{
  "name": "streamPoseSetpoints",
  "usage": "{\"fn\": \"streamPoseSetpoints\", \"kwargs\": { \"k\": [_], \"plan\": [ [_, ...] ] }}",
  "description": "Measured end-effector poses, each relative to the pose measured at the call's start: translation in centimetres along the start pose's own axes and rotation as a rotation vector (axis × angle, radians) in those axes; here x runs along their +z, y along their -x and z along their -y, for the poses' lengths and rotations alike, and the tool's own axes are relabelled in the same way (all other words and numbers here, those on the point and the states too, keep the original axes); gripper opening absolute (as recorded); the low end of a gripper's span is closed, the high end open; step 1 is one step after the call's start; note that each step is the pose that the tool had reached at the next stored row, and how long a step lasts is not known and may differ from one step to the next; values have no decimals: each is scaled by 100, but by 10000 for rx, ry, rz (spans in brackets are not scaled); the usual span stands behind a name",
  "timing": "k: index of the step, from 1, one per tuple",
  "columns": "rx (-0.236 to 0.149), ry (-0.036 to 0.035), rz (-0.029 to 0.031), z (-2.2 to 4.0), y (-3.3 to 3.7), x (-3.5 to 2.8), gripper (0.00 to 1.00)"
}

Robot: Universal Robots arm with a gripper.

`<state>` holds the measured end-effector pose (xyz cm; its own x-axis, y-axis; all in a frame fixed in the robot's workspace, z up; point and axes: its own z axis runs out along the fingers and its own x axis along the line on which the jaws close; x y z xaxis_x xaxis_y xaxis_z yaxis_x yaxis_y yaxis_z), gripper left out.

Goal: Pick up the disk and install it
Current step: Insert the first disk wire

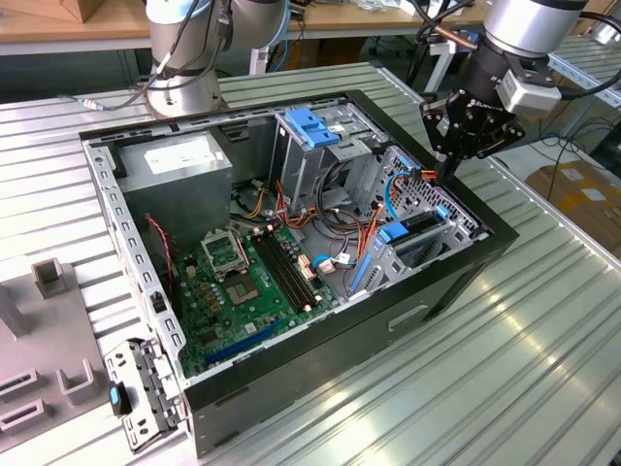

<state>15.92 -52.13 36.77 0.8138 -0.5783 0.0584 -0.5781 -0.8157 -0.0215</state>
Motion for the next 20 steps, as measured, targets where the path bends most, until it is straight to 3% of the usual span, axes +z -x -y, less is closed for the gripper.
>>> {"fn": "streamPoseSetpoints", "kwargs": {
  "k": [6,9,14,17,20],
  "plan": [
    [163,11,-5,-1,1,-1,16],
    [719,43,-17,-1,1,-1,16],
    [795,48,-18,-19,26,-3,16],
    [1391,87,-35,-19,27,-4,16],
    [1408,88,-34,-61,79,-7,16]
  ]
}}
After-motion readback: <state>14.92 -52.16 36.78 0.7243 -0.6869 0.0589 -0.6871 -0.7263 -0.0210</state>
